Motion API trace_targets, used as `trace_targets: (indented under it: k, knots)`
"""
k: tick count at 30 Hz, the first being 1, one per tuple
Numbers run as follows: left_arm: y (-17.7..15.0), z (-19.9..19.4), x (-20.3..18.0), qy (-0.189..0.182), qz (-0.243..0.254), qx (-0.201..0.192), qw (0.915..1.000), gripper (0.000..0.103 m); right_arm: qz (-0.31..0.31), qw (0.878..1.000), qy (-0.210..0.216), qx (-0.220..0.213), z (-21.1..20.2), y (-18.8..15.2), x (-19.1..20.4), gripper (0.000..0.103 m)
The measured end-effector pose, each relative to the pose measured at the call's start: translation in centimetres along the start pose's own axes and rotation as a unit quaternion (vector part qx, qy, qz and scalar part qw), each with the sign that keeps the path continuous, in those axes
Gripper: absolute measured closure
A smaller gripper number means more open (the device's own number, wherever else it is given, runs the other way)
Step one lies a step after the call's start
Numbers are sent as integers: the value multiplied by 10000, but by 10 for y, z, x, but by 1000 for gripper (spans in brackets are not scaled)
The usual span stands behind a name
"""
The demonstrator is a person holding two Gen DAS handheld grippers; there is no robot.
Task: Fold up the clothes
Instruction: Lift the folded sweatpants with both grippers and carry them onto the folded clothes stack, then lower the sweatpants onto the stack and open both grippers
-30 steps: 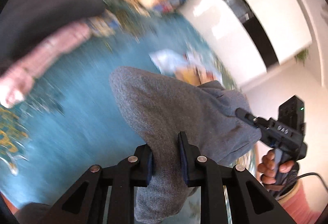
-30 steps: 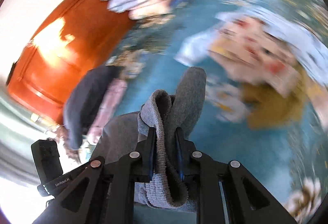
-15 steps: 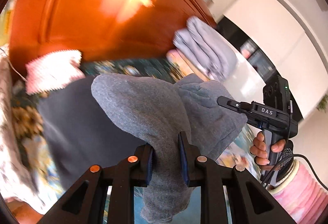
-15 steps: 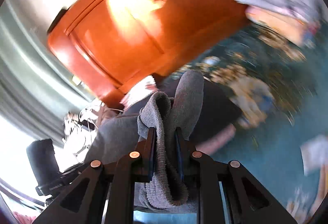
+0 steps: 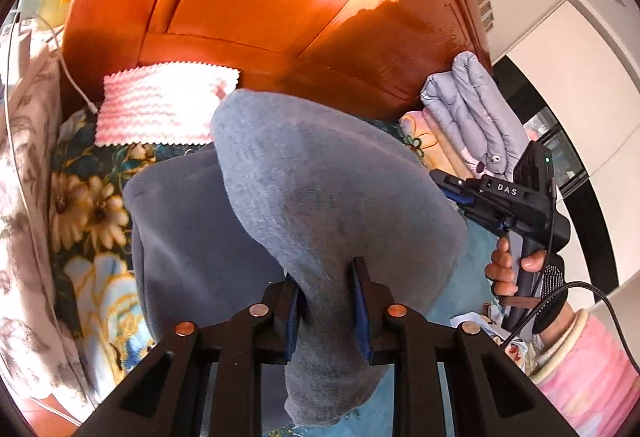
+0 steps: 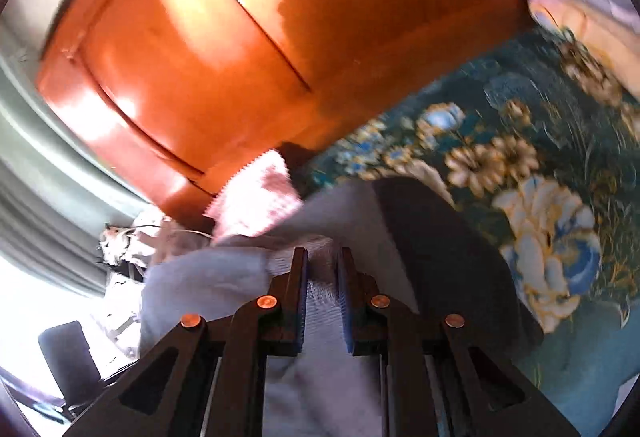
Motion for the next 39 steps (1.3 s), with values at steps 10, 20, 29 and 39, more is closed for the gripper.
trace_targets:
  k: [10,20,29,39]
  knots:
    - [1,-41,-1,471,138,-302,9983,72,-300,9985,58,-458,-40,-10,33,86]
    - [10,10,-46,832,972,-110,9917,53,-1549,9852,-609,415,23,-50,72,83]
    - [13,4,-44,974,625,-55,9933,34,-1305,9871,-850,377,41,-50,65,83]
    - [-48,-31,-82,1046,333,-418,9931,12,-1855,9746,-1177,427,-29,-119,77,54]
Point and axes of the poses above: each gripper's, at about its wrist camera, not at the fingertips, and z roughly the way its jaws point, x to its left, y to its top, the point moved 2 cm from there along z, roughly the way its jaws point, and after that the axes turned 15 degrees about y, right-handed, at the moved point
